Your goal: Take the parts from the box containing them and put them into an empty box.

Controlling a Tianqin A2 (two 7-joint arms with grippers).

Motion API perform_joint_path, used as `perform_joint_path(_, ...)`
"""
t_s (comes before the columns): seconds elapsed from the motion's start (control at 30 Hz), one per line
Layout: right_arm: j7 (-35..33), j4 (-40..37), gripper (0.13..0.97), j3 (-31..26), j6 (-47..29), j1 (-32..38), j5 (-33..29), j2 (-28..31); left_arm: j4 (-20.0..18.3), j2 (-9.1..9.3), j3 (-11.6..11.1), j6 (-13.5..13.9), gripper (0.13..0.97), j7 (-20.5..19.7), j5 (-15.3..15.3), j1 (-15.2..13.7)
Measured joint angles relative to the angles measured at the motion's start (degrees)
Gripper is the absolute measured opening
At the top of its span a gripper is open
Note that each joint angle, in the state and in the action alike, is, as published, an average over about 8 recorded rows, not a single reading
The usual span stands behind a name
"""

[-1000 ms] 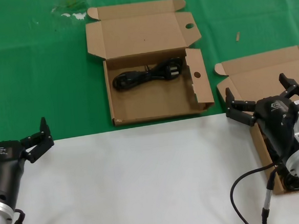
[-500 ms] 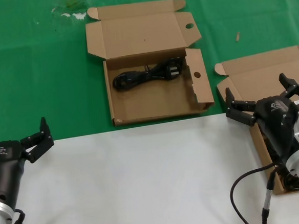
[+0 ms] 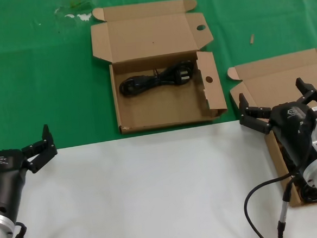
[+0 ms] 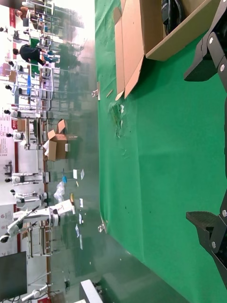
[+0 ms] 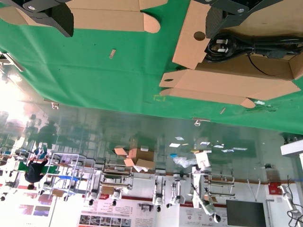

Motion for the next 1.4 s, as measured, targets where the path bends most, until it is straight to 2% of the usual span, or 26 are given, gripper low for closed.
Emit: perform_joint_path(1.4, 0.0, 0.0, 0.966, 0.0, 0.0, 0.0, 0.0, 0.0, 0.0, 0.00, 0.0, 0.0, 0.966, 0.0, 0.0, 0.0)
